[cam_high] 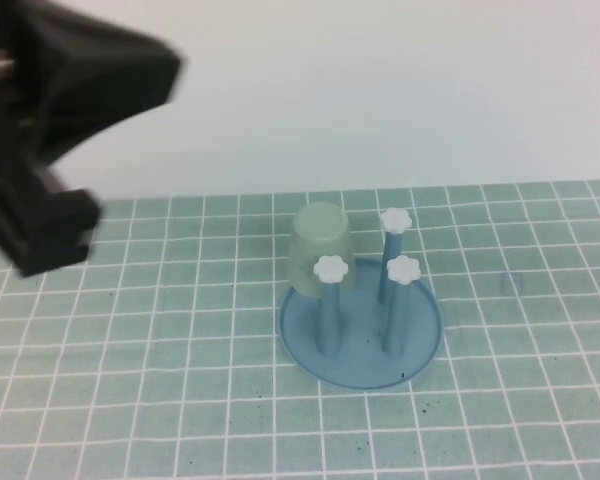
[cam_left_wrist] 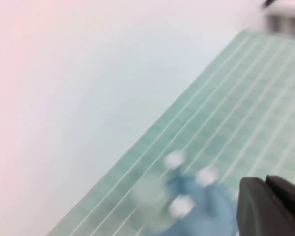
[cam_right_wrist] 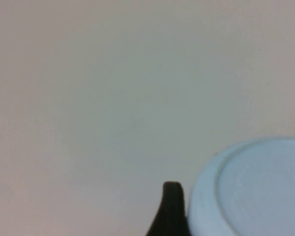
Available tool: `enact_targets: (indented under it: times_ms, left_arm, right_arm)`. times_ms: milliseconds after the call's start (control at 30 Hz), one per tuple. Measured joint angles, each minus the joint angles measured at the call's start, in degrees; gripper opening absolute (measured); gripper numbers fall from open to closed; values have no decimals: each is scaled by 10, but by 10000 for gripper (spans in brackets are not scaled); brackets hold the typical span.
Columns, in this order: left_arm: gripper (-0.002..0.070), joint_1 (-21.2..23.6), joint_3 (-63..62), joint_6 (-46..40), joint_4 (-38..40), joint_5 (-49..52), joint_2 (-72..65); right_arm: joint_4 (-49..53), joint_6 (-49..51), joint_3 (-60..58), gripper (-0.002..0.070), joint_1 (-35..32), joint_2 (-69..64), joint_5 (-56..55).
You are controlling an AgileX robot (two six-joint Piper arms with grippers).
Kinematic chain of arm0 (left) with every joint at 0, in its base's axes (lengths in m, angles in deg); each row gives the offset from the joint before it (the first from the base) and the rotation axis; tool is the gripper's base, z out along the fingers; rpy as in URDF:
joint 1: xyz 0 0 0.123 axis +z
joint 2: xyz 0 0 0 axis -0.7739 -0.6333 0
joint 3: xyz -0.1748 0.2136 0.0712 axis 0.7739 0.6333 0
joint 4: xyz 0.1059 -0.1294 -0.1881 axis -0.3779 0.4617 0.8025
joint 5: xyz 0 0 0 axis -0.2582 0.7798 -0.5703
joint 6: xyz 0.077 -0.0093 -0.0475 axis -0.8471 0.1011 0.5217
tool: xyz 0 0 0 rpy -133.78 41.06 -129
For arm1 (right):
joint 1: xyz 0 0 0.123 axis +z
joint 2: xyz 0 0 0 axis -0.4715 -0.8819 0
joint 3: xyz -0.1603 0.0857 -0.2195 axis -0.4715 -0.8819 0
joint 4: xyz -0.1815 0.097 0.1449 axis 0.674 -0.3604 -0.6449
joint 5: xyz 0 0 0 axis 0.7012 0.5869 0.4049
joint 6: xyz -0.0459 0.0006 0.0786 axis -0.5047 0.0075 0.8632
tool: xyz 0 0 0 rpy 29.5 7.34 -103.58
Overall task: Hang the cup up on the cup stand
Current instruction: Place the cup on the cup holder
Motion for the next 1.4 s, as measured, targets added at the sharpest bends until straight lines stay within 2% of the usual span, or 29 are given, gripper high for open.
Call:
enact_targets:
  times_ms: [167,300,367,500,667,800,933,1033,1200,1400]
  left_arm:
    - [0,0,42,126,-163,20,36]
    - [0,0,100,213,-256,6,75]
    - [0,16,133,249,-284,-14,103]
    - [0,88,198,302,-292,-53,173]
    - [0,192,266,307,-274,-56,249]
    - [0,284,311,308,-253,-57,302]
    - [0,352,354,308,-253,-83,360]
    - [0,371,383,287,-253,-99,384]
    - [0,371,395,244,-260,-98,391]
    - [0,371,459,221,-309,-128,391]
  right_arm:
    - [125,-14,71,590,0,-136,5]
    - [187,-16,129,589,0,-249,-8]
    - [207,-16,158,589,0,-302,-22]
    - [236,-17,204,589,0,-417,-51]
    - [286,5,248,589,0,-550,-112]
    - [371,34,267,589,0,-654,-168]
    - [463,76,280,589,0,-733,-248]
    - [503,106,293,589,0,-774,-291]
    - [516,116,319,589,0,-821,-306]
    - [518,142,324,589,0,-853,-306]
